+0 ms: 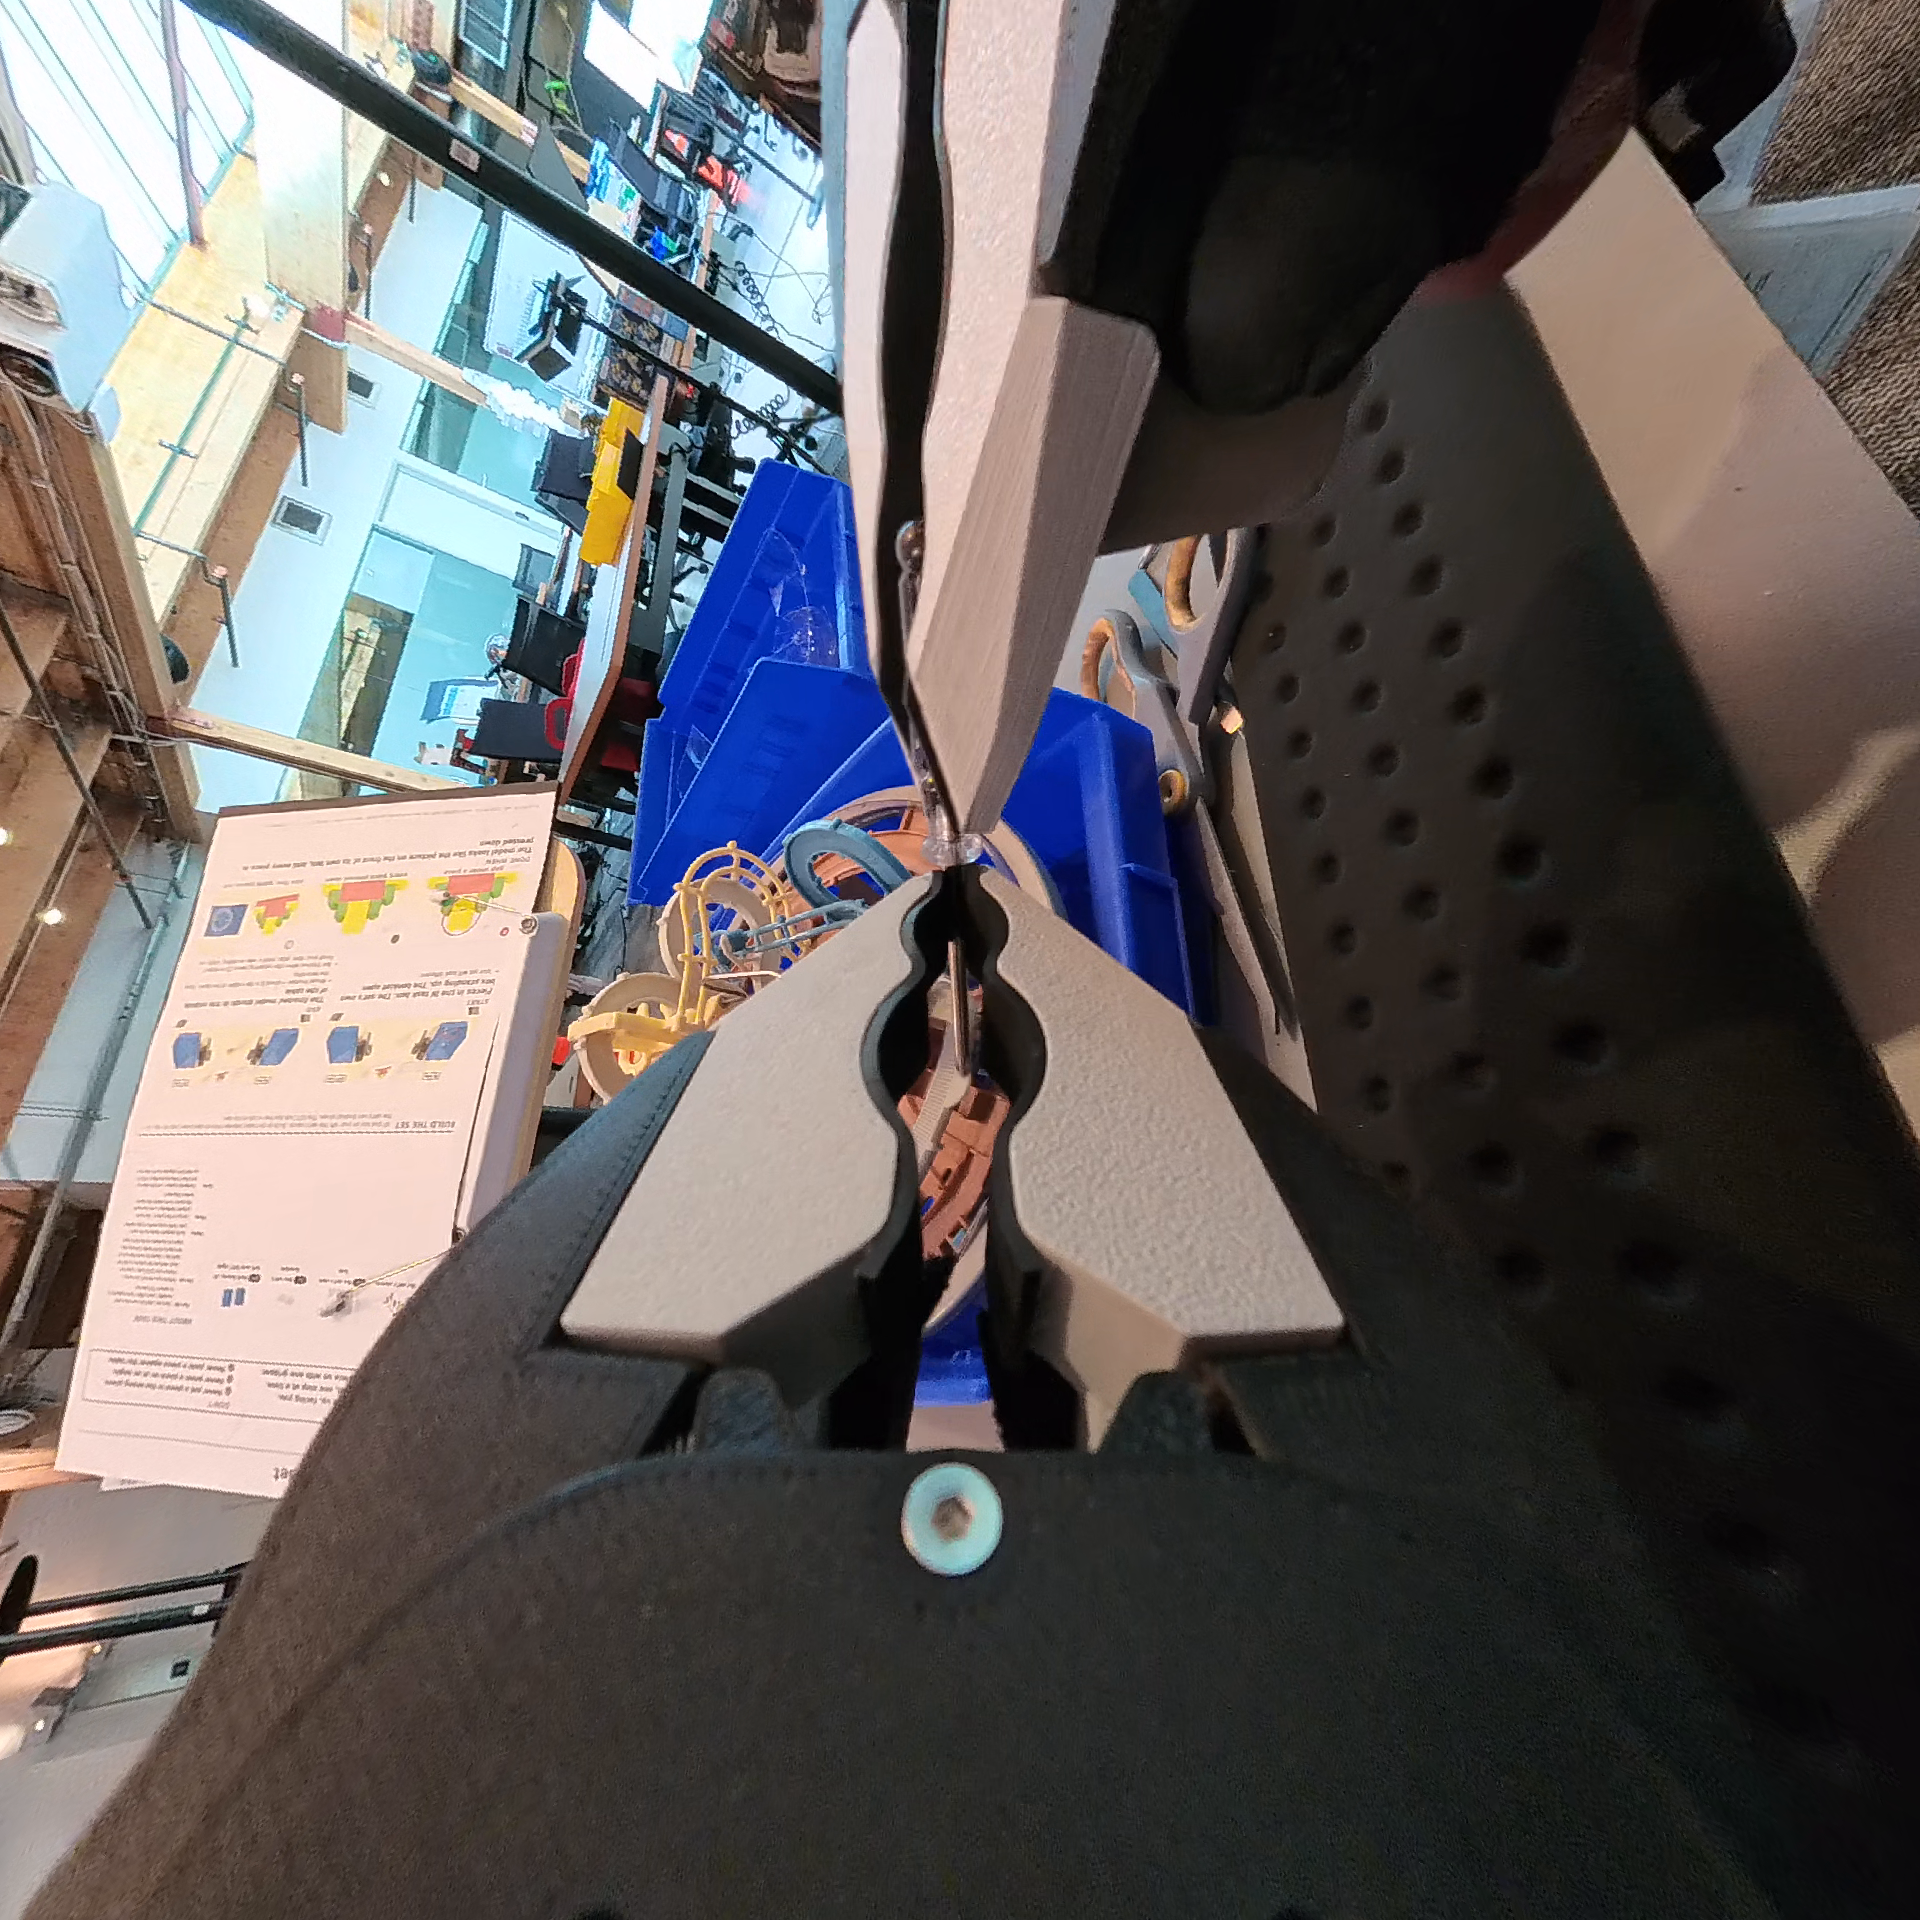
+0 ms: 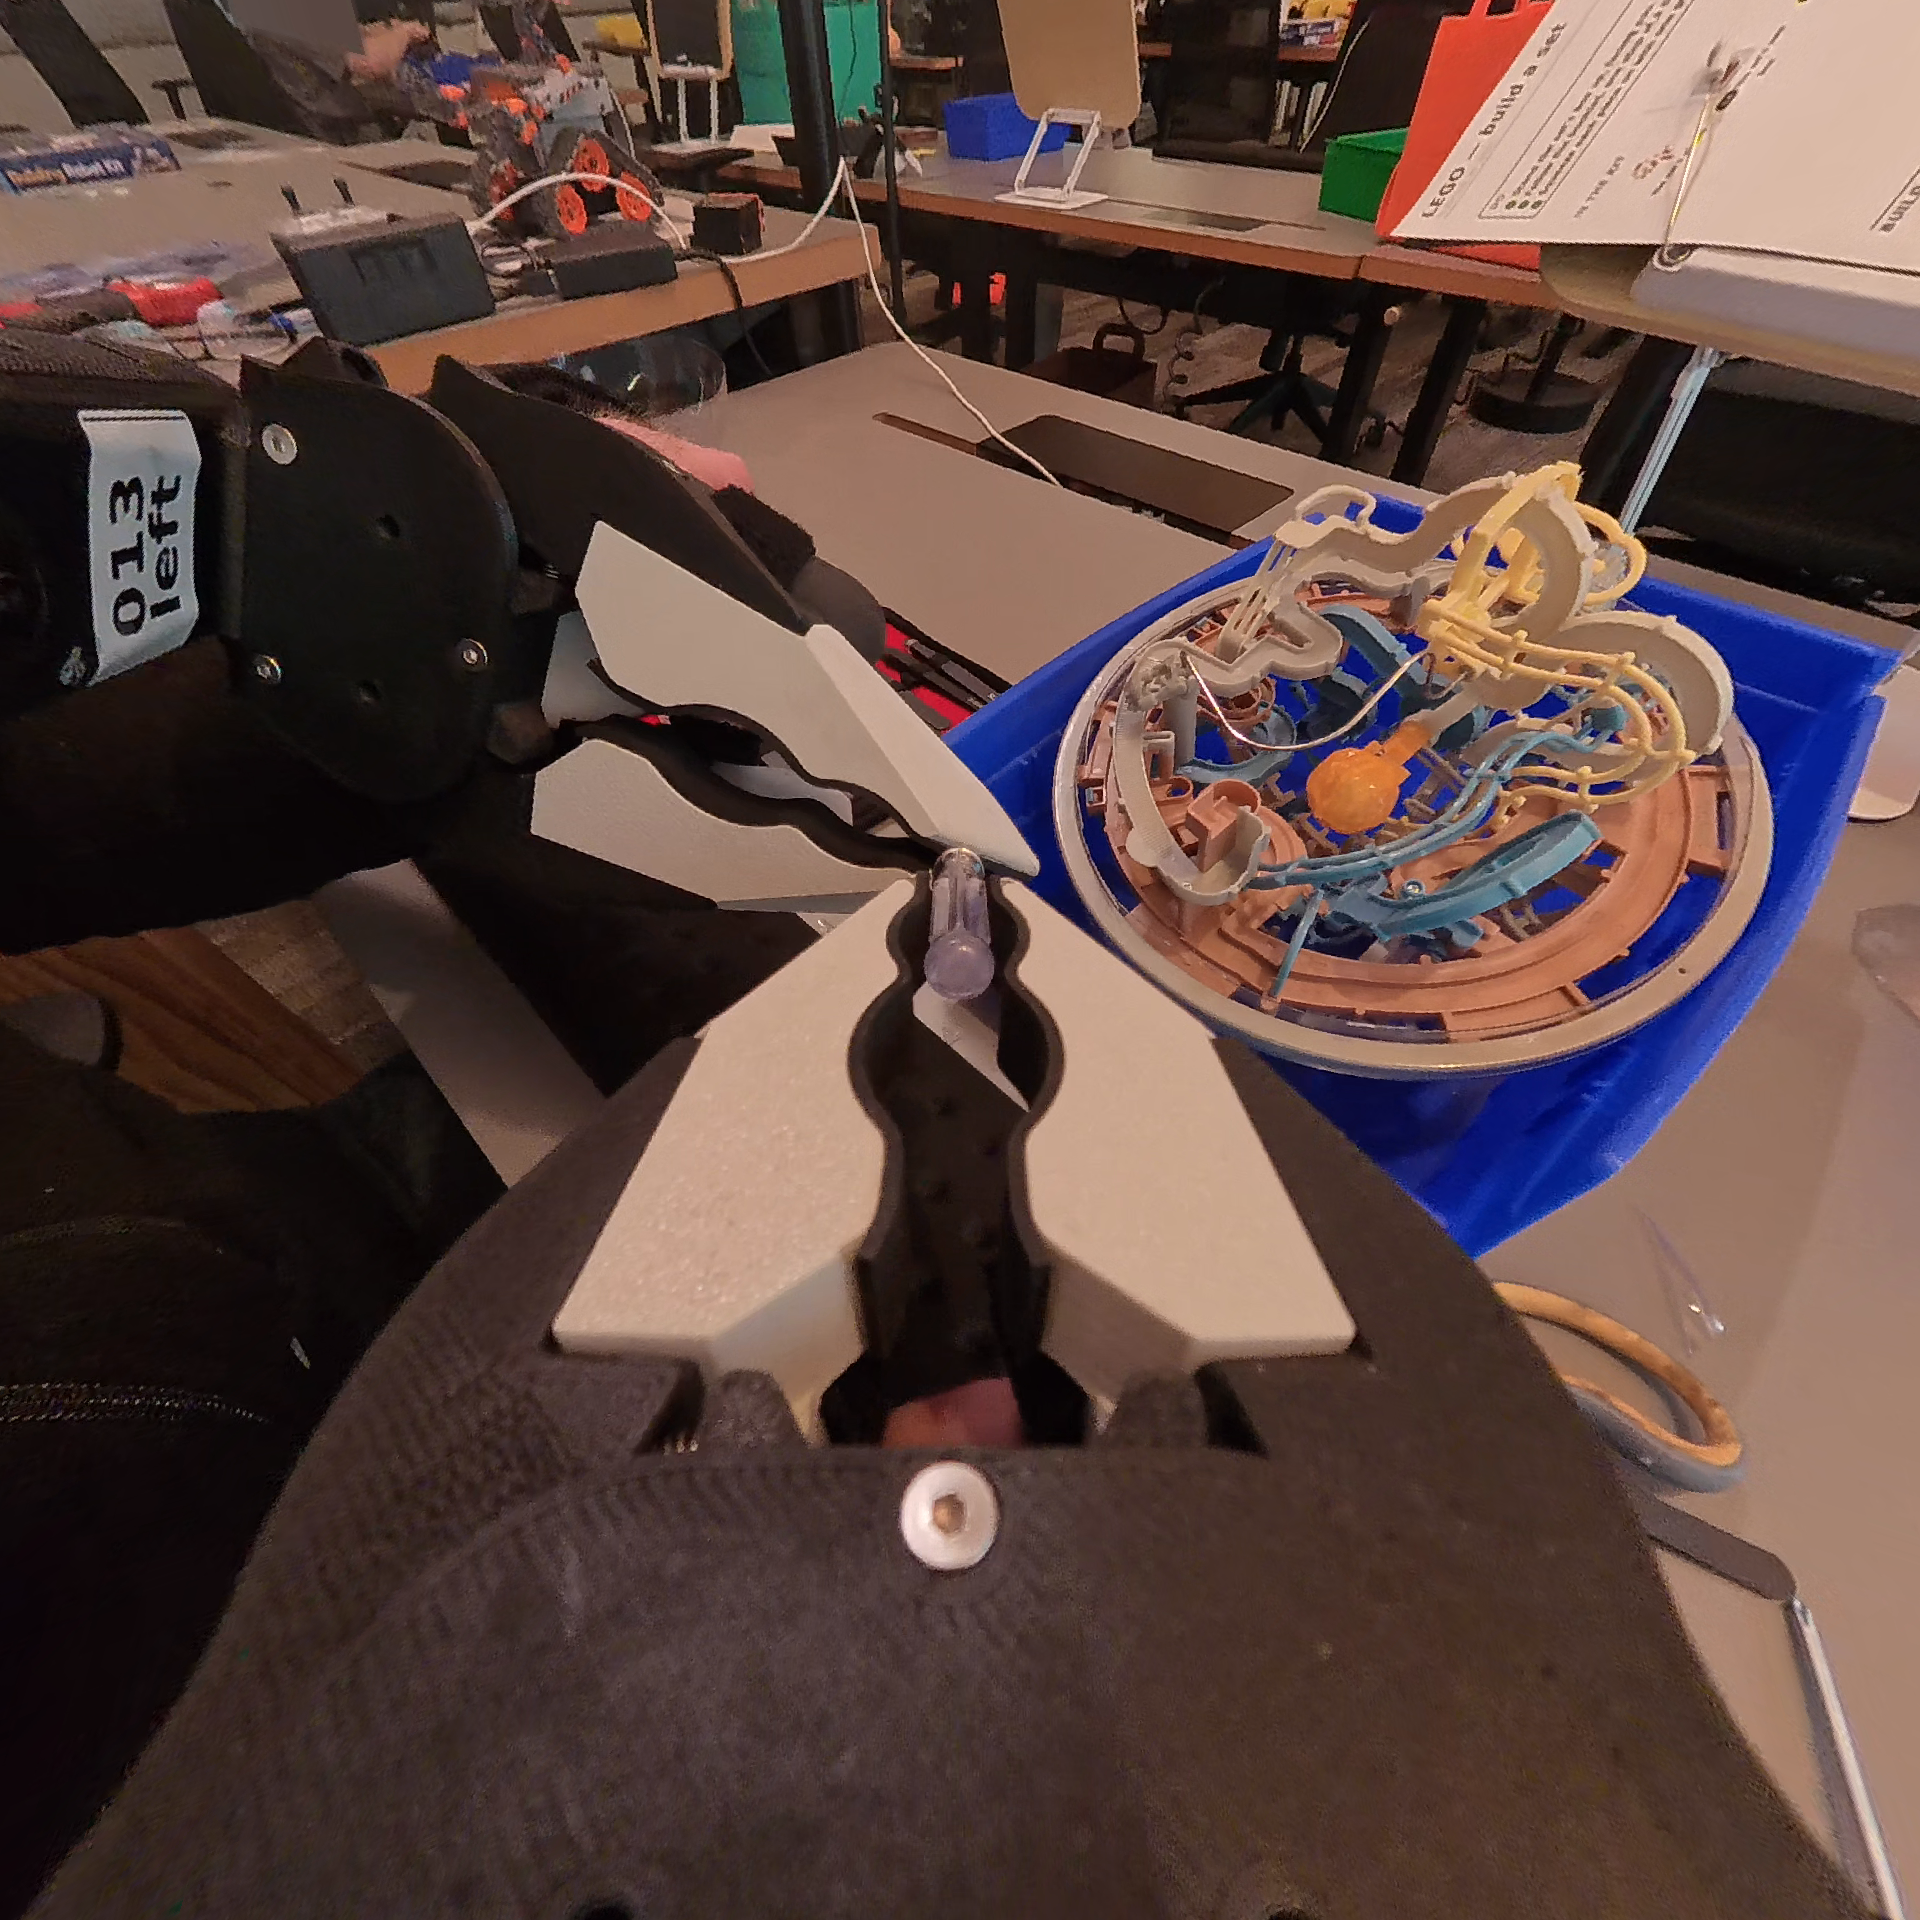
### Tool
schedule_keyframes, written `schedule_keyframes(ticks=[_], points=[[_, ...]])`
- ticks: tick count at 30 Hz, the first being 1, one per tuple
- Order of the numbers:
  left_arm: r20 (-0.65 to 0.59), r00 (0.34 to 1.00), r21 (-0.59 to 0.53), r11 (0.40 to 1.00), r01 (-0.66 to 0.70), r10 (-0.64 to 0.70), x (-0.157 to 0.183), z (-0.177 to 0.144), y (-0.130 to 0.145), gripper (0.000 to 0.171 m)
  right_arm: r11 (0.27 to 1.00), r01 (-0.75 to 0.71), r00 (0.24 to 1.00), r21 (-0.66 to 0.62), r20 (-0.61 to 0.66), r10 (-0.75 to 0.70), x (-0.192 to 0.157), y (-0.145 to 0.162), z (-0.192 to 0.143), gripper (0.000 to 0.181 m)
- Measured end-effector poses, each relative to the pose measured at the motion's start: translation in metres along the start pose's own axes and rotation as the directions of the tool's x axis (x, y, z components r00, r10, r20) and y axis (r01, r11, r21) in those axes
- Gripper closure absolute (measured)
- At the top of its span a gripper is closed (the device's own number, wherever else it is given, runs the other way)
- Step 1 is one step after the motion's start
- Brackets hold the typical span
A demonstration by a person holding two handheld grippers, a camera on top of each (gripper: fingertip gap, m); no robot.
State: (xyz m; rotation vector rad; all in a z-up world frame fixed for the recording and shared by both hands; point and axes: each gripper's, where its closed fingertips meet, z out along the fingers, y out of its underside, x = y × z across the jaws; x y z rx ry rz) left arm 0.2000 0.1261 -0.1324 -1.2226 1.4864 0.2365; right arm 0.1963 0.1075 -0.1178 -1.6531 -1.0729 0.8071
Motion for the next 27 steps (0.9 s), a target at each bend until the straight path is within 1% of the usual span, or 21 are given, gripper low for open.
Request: schedule_keyframes(ticks=[3,4,7,9,10,12,13,15,17,19,20,21,22,23,25,27], points=[[-0.011,1.000,0.008,1.000,0.009,-0.008,-0.003,0.002,0.001,0.171,0.999,0.029,1.000,-0.029,0.000,-0.029,0.003,-0.002,0.001,0.174],[-0.023,1.000,0.009,1.000,0.011,-0.011,-0.004,0.003,0.002,0.168,0.999,0.033,0.999,-0.036,0.000,-0.033,0.005,-0.004,0.002,0.174],[-0.068,0.997,0.020,0.999,0.043,-0.042,-0.009,0.003,0.005,0.146,0.995,0.076,0.997,-0.064,-0.011,-0.077,0.014,-0.011,0.003,0.174],[-0.128,0.988,0.069,0.993,0.097,-0.088,-0.012,0.000,-0.001,0.141,0.991,0.097,0.995,-0.096,0.006,-0.097,0.017,-0.015,0.005,0.174],[-0.148,0.983,0.081,0.989,0.125,-0.112,-0.015,0.000,-0.003,0.142,0.988,0.112,0.994,-0.107,0.012,-0.111,0.018,-0.019,0.006,0.174],[-0.159,0.980,0.092,0.986,0.139,-0.124,-0.021,0.003,-0.002,0.148,0.981,0.137,0.991,-0.135,0.018,-0.136,0.020,-0.025,0.008,0.174],[-0.155,0.980,0.095,0.986,0.140,-0.125,-0.024,0.005,-0.001,0.156,0.975,0.150,0.989,-0.161,0.023,-0.148,0.022,-0.024,0.009,0.174],[-0.164,0.976,0.110,0.981,0.161,-0.142,-0.027,0.007,0.001,0.166,0.971,0.149,0.989,-0.188,0.046,-0.143,0.023,-0.024,0.011,0.174],[-0.158,0.976,0.128,0.977,0.169,-0.148,-0.031,0.007,0.001,0.169,0.972,0.148,0.989,-0.183,0.051,-0.141,0.025,-0.027,0.011,0.174],[-0.158,0.981,0.132,0.982,0.135,-0.114,-0.034,0.006,0.003,0.170,0.971,0.153,0.988,-0.183,0.047,-0.146,0.027,-0.030,0.010,0.174],[-0.157,0.984,0.119,0.987,0.107,-0.088,-0.038,0.005,0.007,0.161,0.970,0.154,0.988,-0.188,0.039,-0.149,0.029,-0.030,0.009,0.174],[-0.176,0.981,0.103,0.990,0.098,-0.079,-0.042,0.003,0.012,0.147,0.968,0.154,0.988,-0.199,0.034,-0.150,0.032,-0.030,0.008,0.174],[-0.211,0.974,0.101,0.989,0.106,-0.083,-0.046,0.001,0.016,0.137,0.968,0.151,0.989,-0.202,0.030,-0.148,0.035,-0.031,0.007,0.174],[-0.246,0.965,0.108,0.987,0.121,-0.091,-0.049,-0.002,0.019,0.130,0.969,0.142,0.990,-0.202,0.030,-0.139,0.037,-0.032,0.006,0.174],[-0.284,0.952,0.134,0.979,0.156,-0.113,-0.061,-0.004,0.022,0.129,0.970,0.132,0.991,-0.206,0.035,-0.127,0.039,-0.034,0.006,0.174],[-0.393,0.906,0.165,0.958,0.235,-0.155,-0.059,-0.004,0.017,0.129,0.965,0.141,0.990,-0.222,0.034,-0.136,0.040,-0.037,0.007,0.174]])
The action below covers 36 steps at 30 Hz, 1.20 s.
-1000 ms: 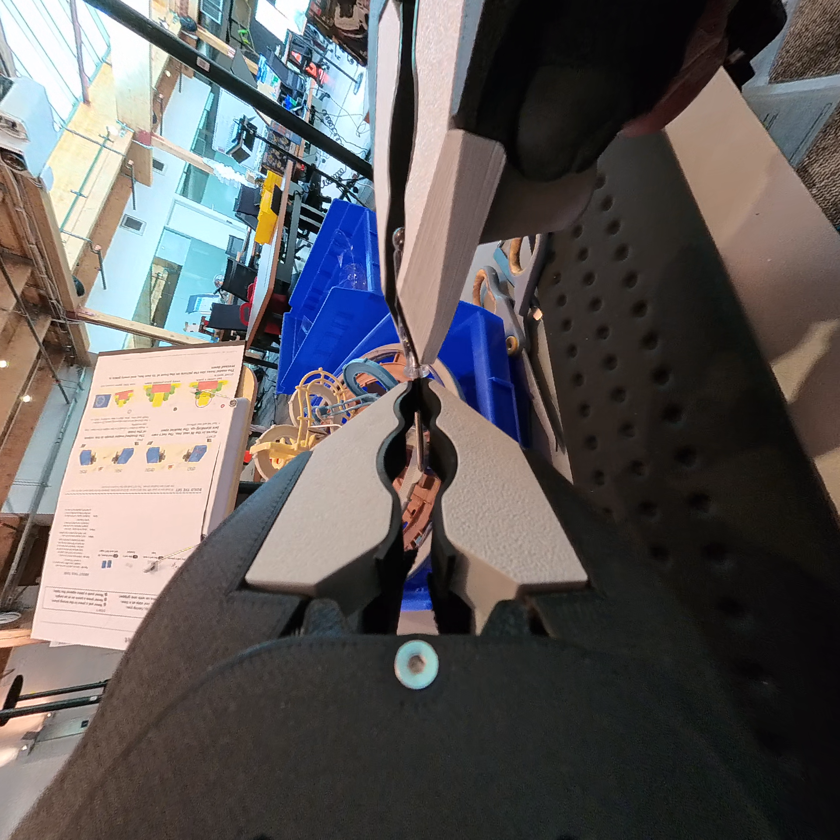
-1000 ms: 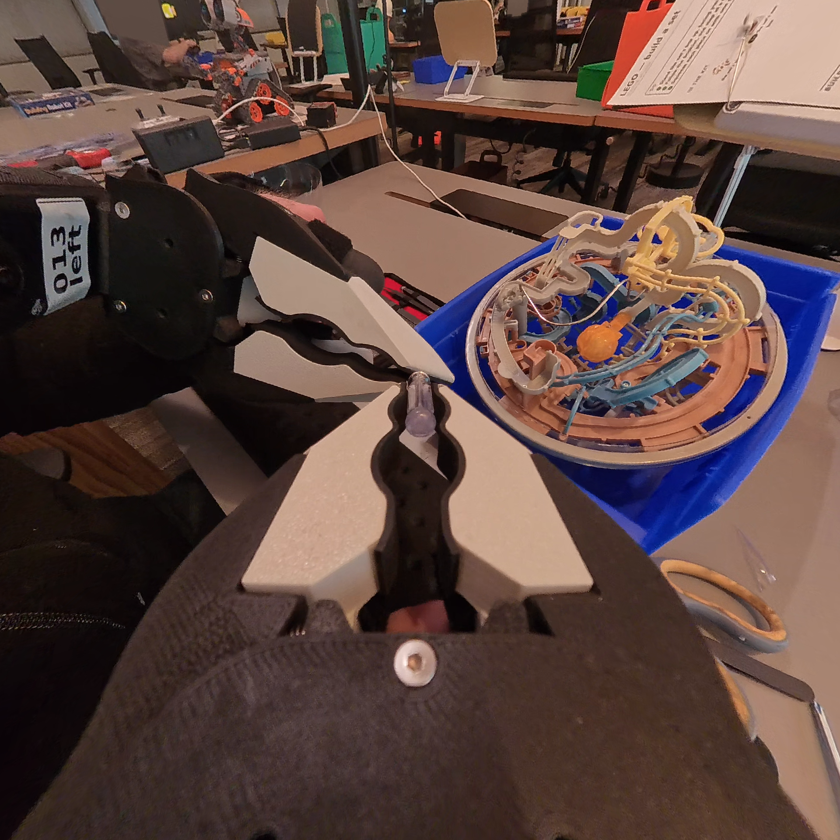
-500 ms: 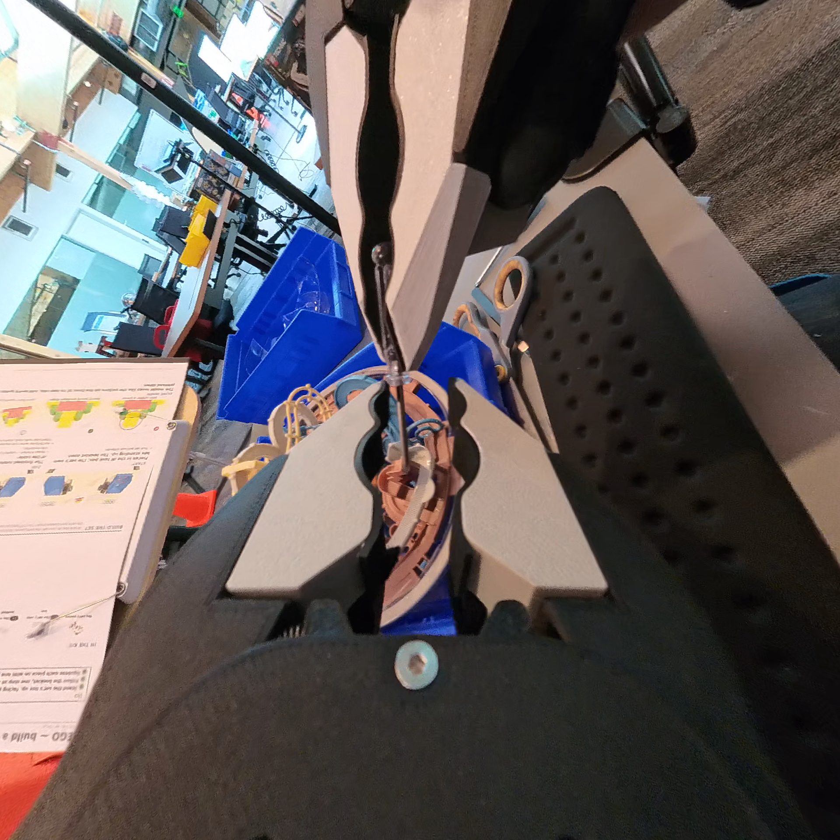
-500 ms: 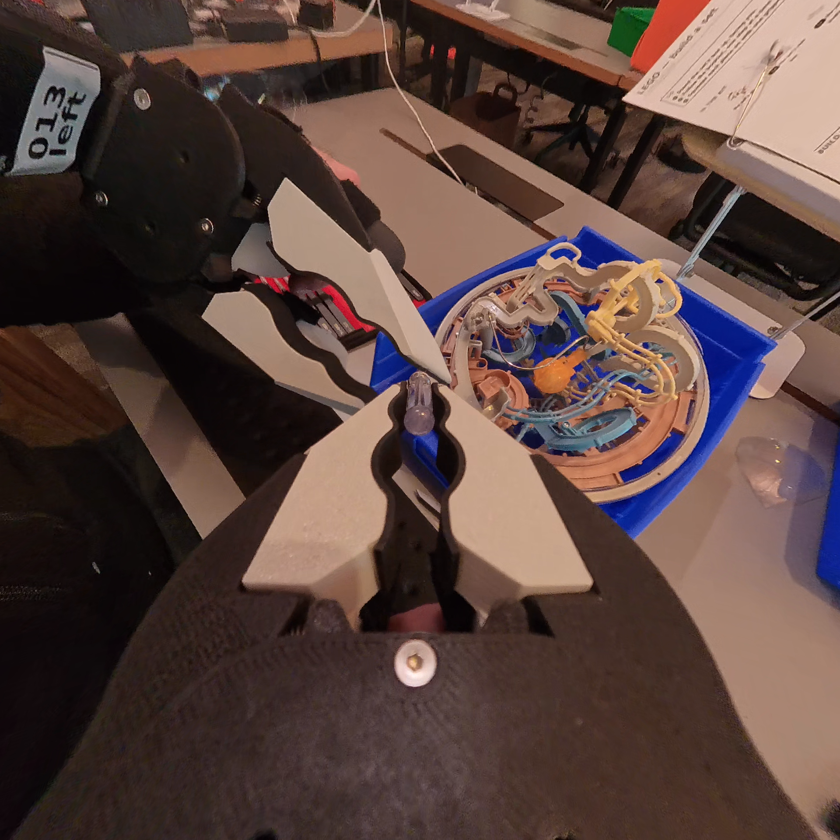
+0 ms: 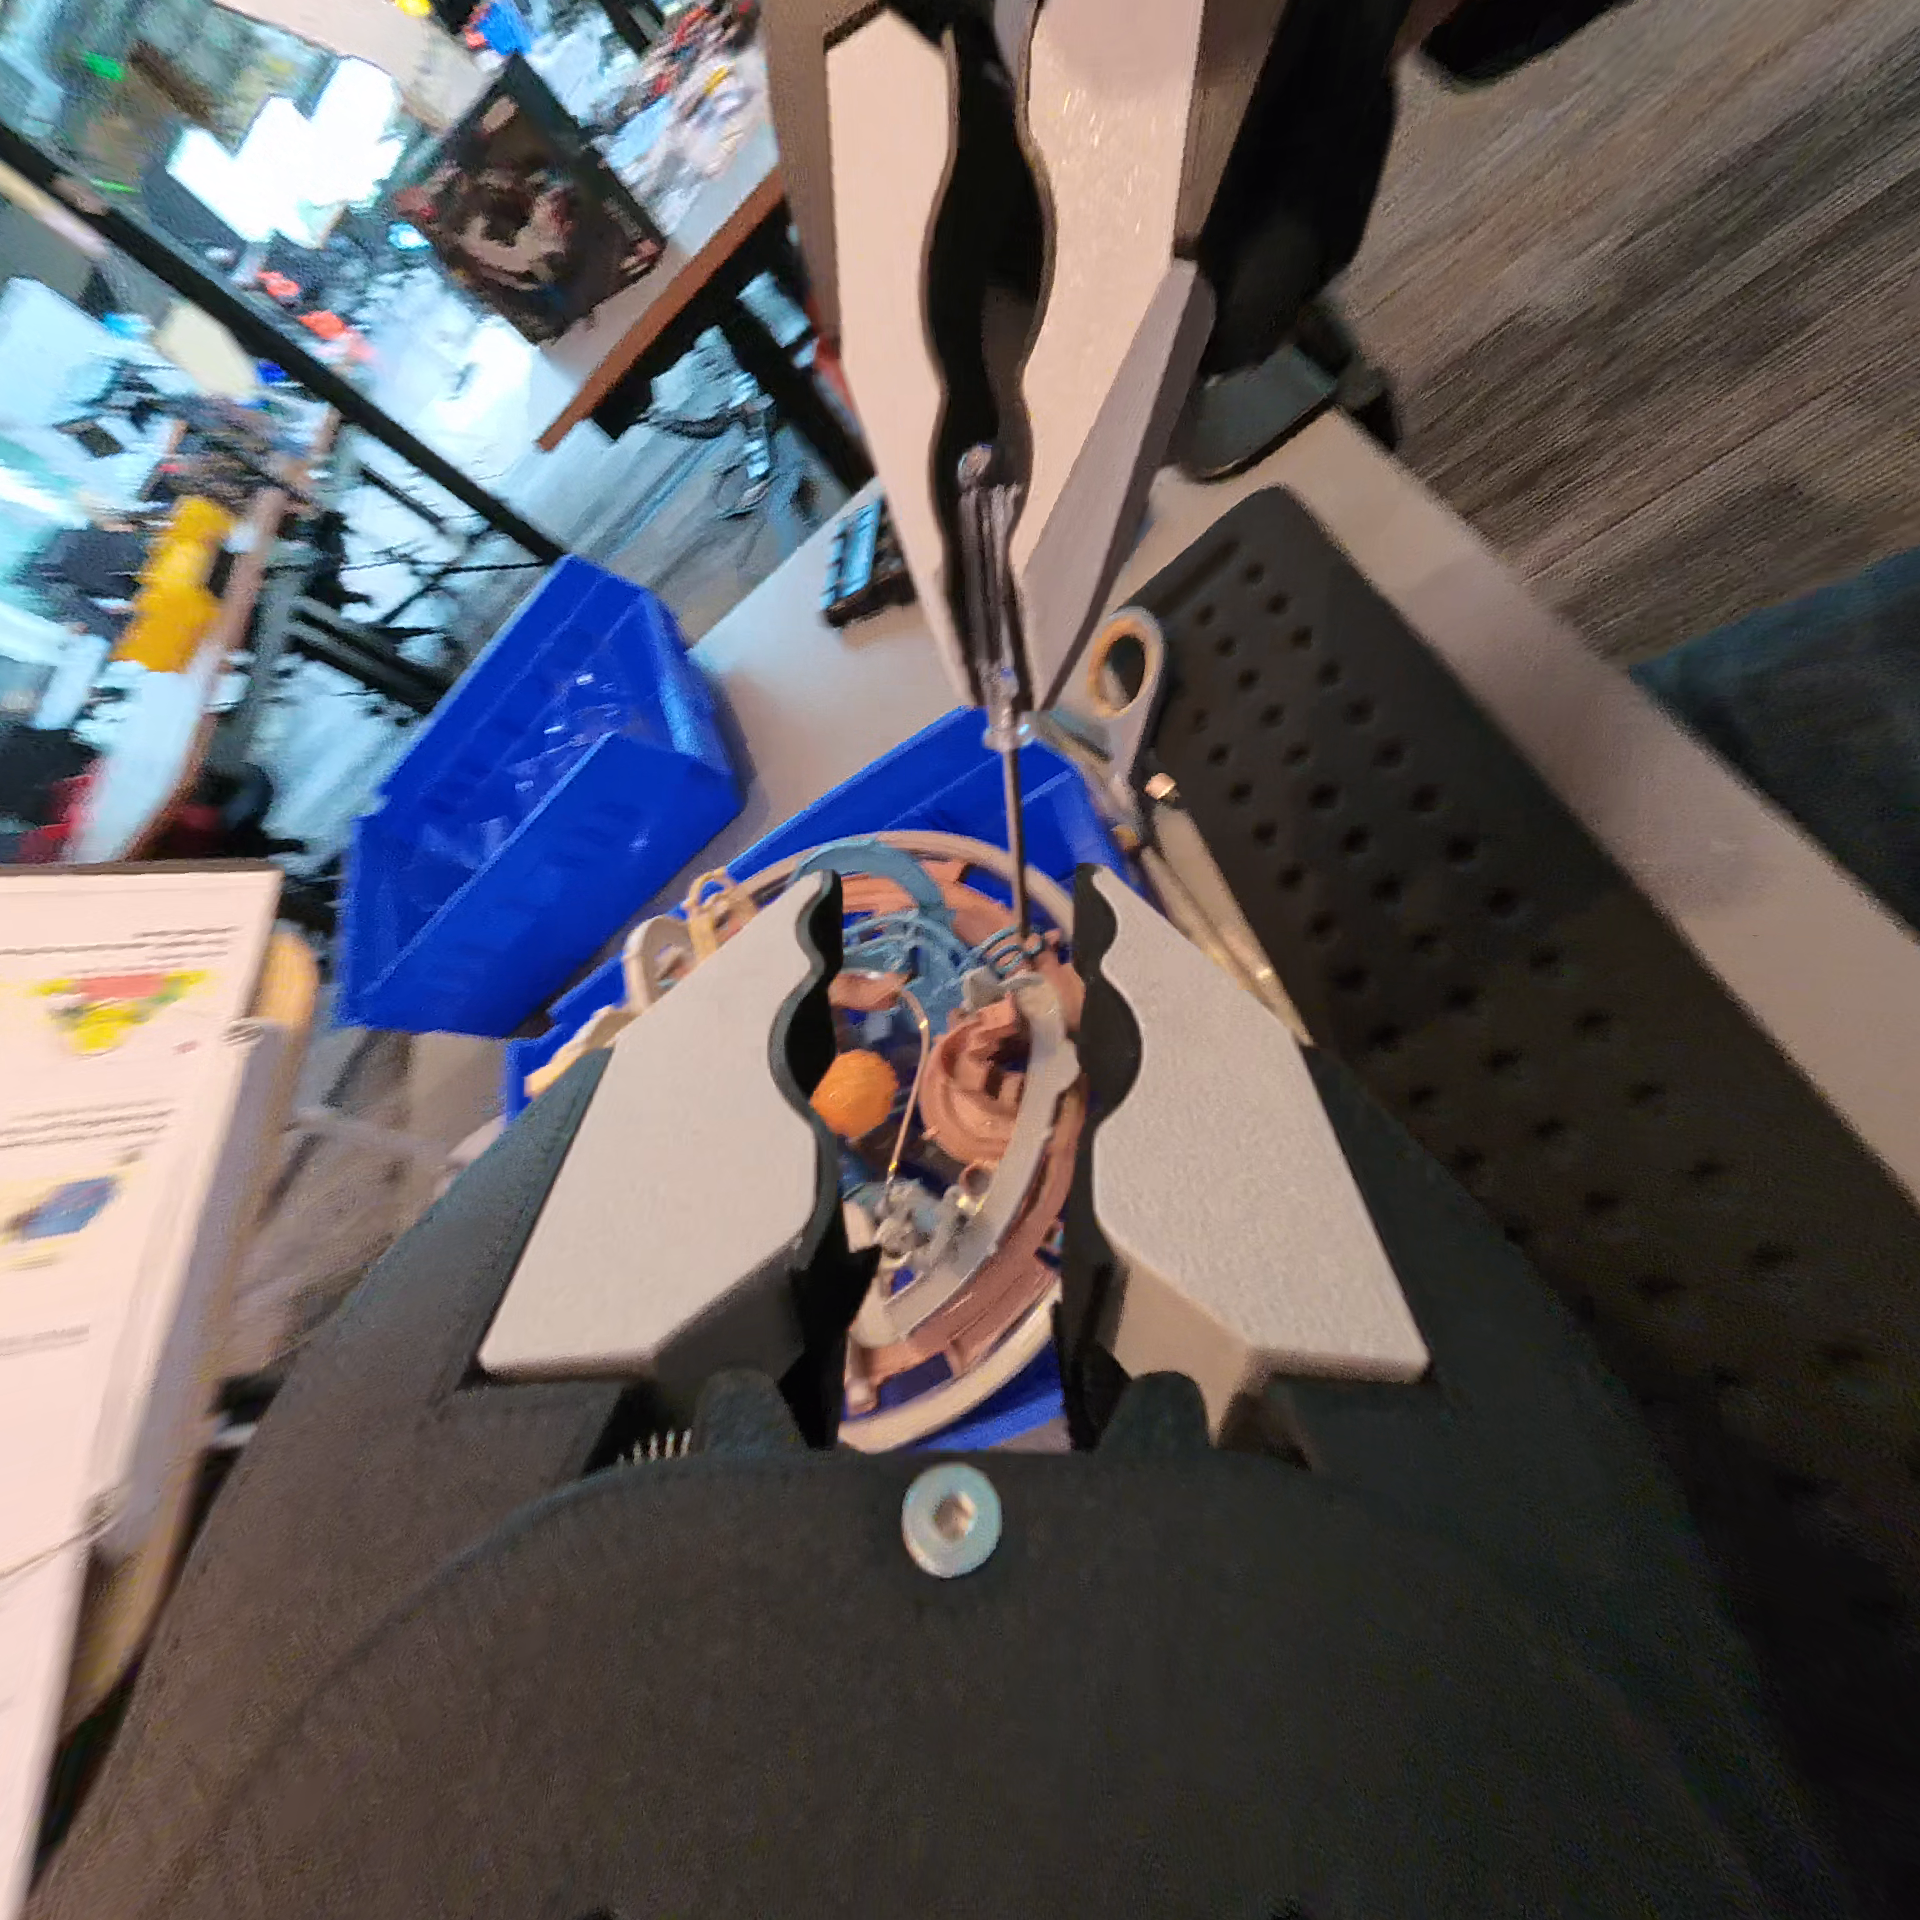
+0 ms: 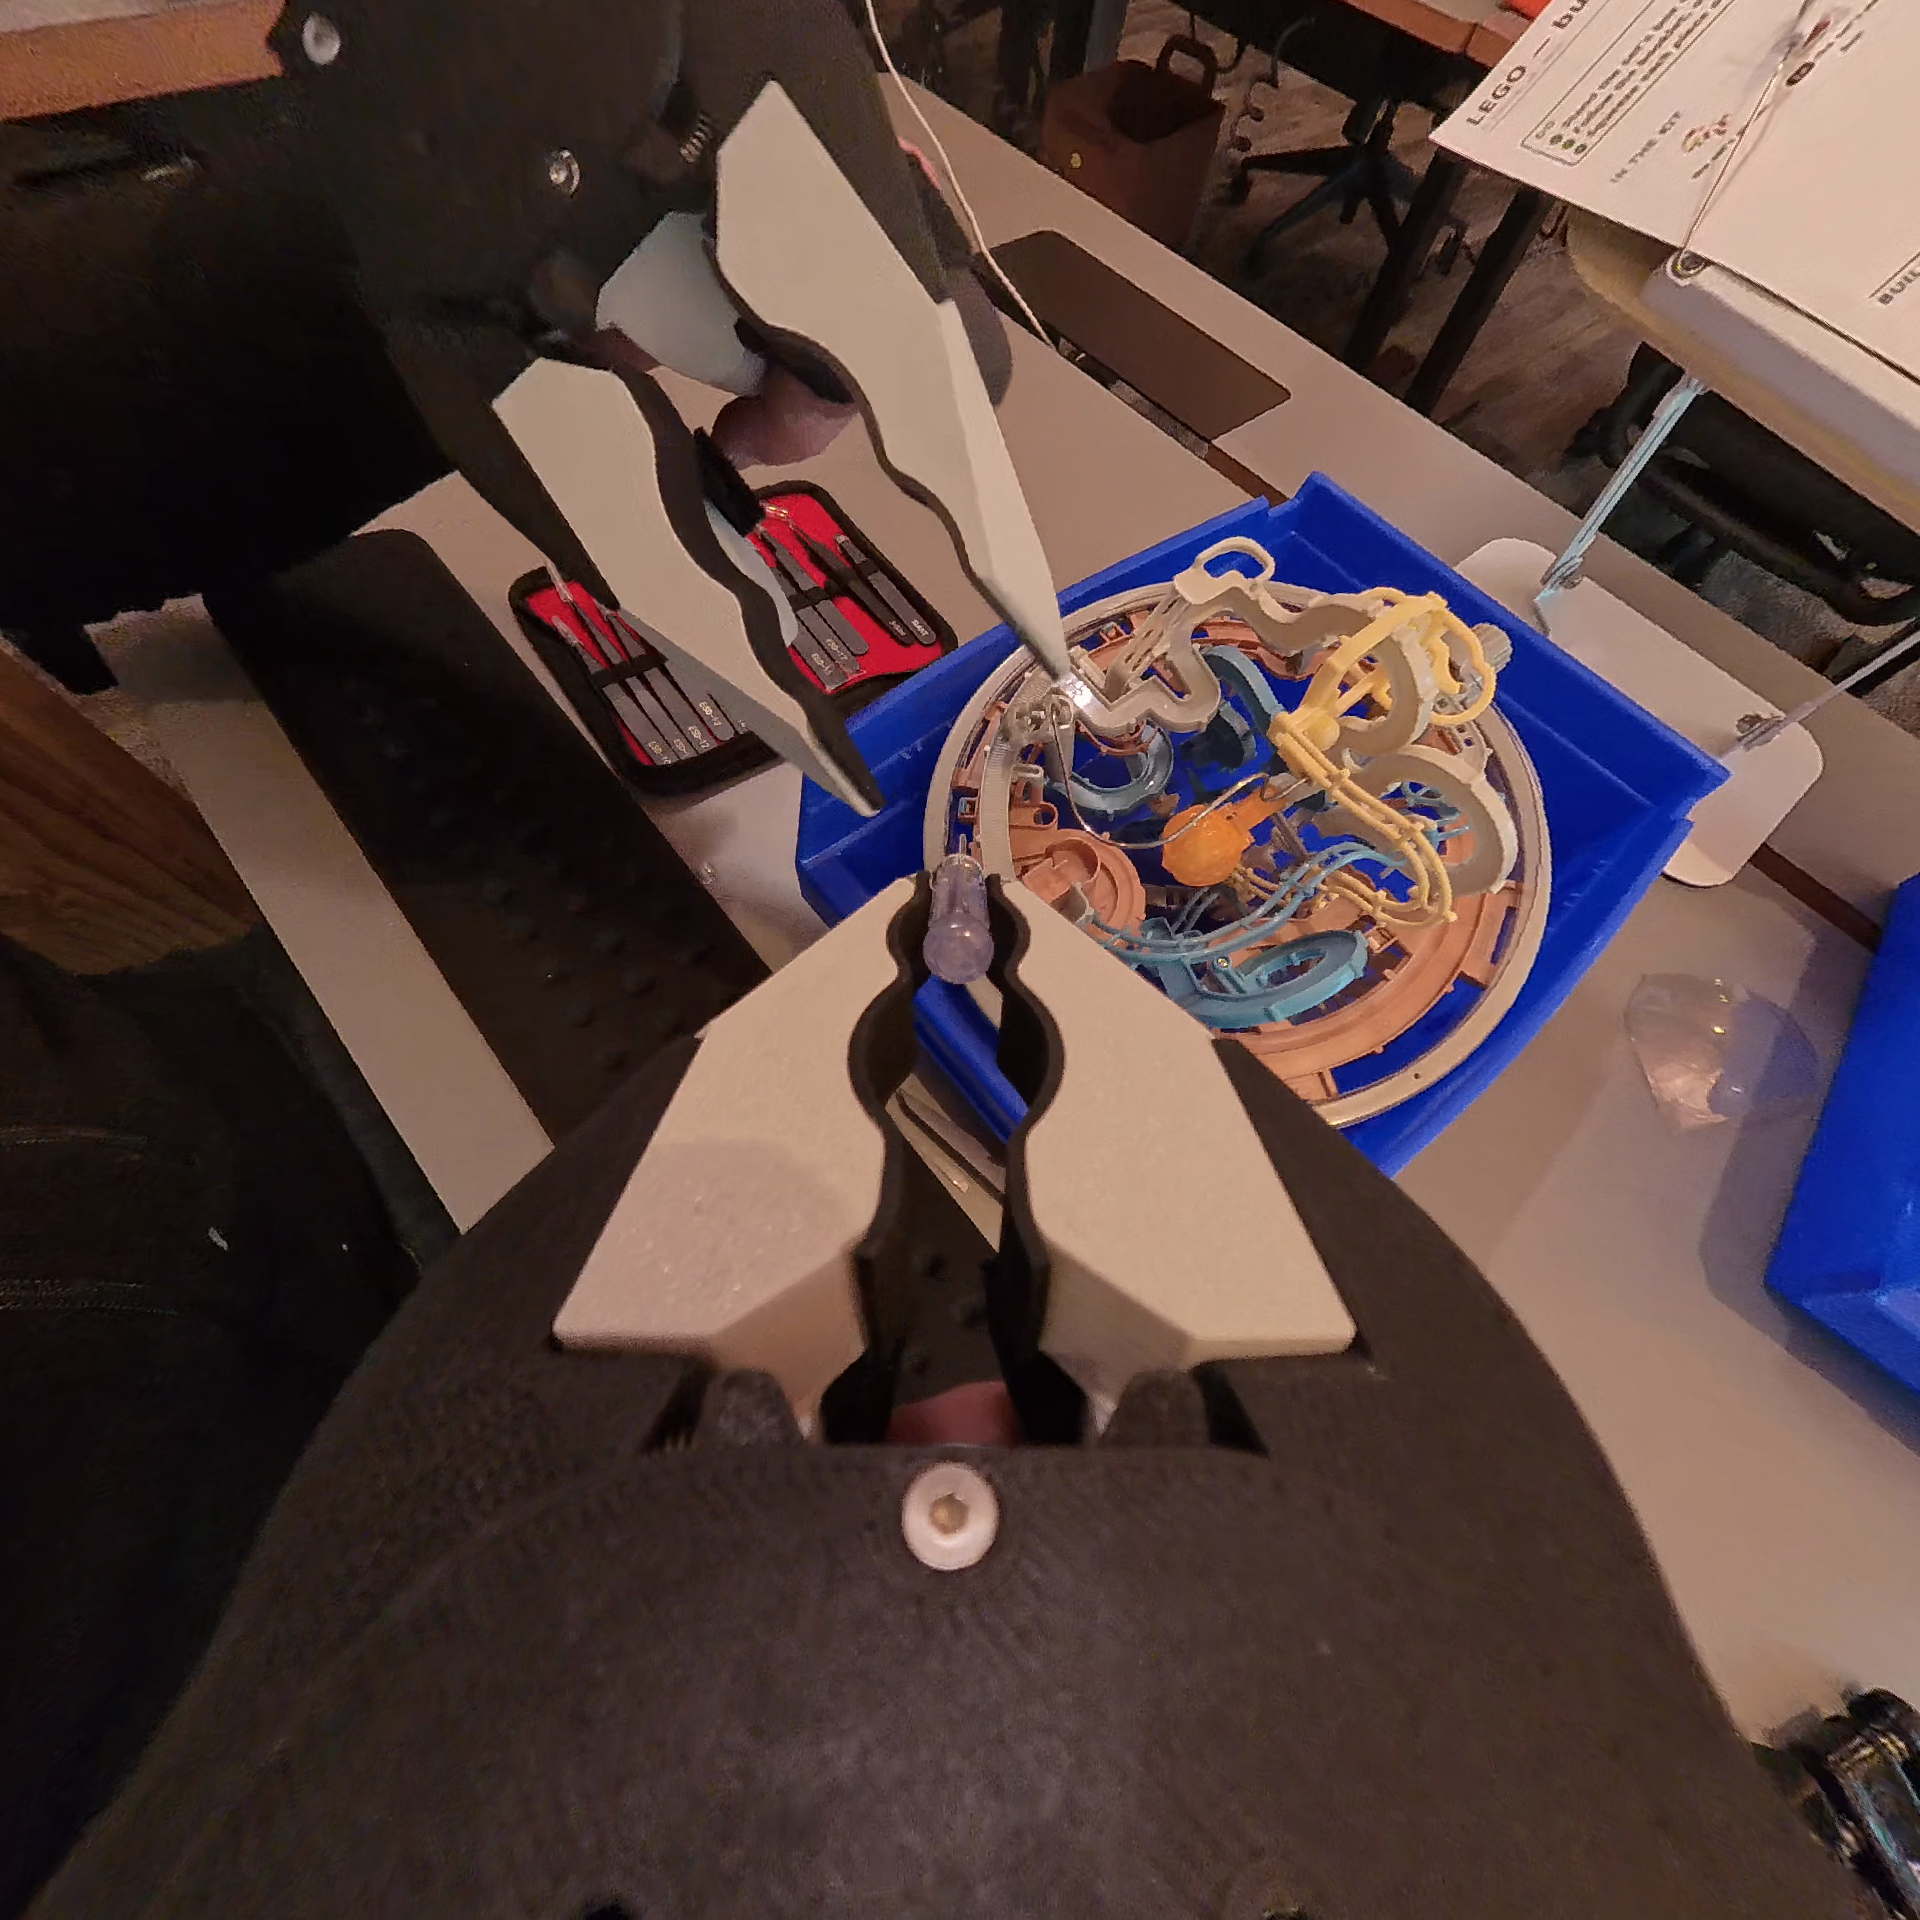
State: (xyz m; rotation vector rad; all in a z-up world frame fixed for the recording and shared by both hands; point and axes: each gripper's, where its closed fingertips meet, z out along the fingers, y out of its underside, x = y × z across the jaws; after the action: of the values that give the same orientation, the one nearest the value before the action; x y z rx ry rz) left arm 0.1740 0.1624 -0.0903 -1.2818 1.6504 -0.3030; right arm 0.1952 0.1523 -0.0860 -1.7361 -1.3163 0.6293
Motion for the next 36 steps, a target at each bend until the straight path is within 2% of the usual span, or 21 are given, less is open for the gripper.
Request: schedule_keyframes(ticks=[3,6,8,12,15,18,21,23,28,32,34,36], points=[[-0.086,0.995,0.055,0.998,0.044,-0.039,0.004,0.012,-0.007,0.134,0.999,0.021,1.000,-0.029,-0.008,-0.021,0.004,-0.007,0.003,0.174],[-0.117,0.992,0.070,0.996,0.051,-0.042,0.006,0.025,-0.006,0.147,0.995,0.026,1.000,-0.098,0.018,-0.024,0.006,-0.009,0.007,0.174],[-0.102,0.993,0.105,0.992,0.072,-0.061,0.002,0.029,-0.010,0.161,0.988,0.024,0.999,-0.149,0.028,-0.020,0.009,-0.007,0.009,0.174],[-0.093,0.988,0.125,0.983,0.133,-0.122,-0.003,0.030,-0.006,0.165,0.979,0.030,0.999,-0.204,0.041,-0.022,0.013,-0.008,0.013,0.174],[-0.069,0.977,0.187,0.959,0.211,-0.202,-0.014,0.024,-0.009,0.165,0.991,0.006,1.000,-0.133,-0.006,-0.007,0.023,-0.022,0.011,0.168],[-0.029,0.959,0.253,0.926,0.280,-0.282,-0.027,0.018,-0.010,0.166,0.999,-0.043,0.996,0.004,-0.077,0.043,0.033,-0.037,0.005,0.156],[-0.043,0.962,0.250,0.929,0.273,-0.271,-0.023,0.020,-0.013,0.165,0.987,-0.083,0.992,0.139,-0.085,0.096,0.032,-0.042,0.004,0.160],[-0.045,0.967,0.240,0.937,0.253,-0.250,-0.018,0.025,-0.014,0.165,0.972,-0.101,0.991,0.212,-0.063,0.117,0.027,-0.043,0.006,0.172],[-0.109,0.955,0.237,0.926,0.295,-0.276,-0.010,0.030,-0.010,0.165,0.970,-0.068,0.994,0.234,-0.069,0.086,0.022,-0.035,0.010,0.174],[-0.137,0.959,0.213,0.938,0.272,-0.247,-0.006,0.029,-0.005,0.165,0.963,-0.046,0.997,0.265,-0.052,0.062,0.020,-0.032,0.012,0.174],[-0.185,0.949,0.204,0.935,0.292,-0.256,-0.002,0.027,-0.005,0.150,0.956,-0.035,0.997,0.291,-0.057,0.054,0.021,-0.032,0.013,0.174],[-0.206,0.942,0.230,0.923,0.310,-0.265,-0.003,0.022,-0.009,0.143,0.951,-0.038,0.998,0.307,-0.040,0.053,0.020,-0.032,0.013,0.174]])
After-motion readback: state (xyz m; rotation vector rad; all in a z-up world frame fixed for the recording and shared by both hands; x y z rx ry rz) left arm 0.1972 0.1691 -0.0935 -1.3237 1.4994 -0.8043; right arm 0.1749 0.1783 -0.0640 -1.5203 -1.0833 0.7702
